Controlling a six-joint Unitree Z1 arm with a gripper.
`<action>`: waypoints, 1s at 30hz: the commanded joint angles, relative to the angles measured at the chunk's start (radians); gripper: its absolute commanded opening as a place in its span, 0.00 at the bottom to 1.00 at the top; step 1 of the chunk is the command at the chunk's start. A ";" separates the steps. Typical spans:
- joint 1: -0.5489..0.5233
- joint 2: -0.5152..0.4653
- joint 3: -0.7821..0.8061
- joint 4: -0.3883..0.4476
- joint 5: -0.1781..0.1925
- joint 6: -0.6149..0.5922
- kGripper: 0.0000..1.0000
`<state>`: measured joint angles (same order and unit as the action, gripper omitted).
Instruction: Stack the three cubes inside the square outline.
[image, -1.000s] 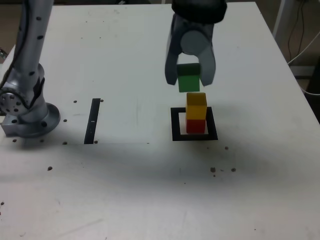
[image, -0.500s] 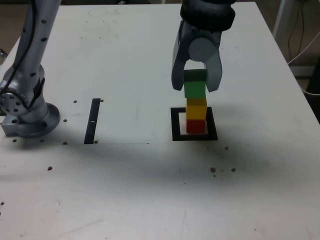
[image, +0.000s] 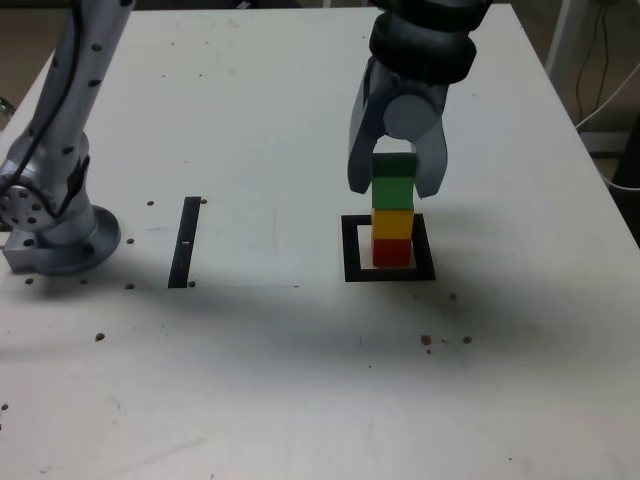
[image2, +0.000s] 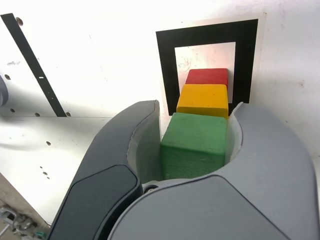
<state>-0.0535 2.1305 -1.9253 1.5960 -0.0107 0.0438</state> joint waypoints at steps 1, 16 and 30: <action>-0.002 0.002 0.005 0.006 0.003 0.006 0.70; -0.002 -0.031 0.031 -0.016 0.010 0.009 0.98; -0.009 -0.163 0.045 -0.008 0.086 -0.013 0.99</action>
<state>-0.0607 1.9765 -1.8827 1.5816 0.0746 0.0322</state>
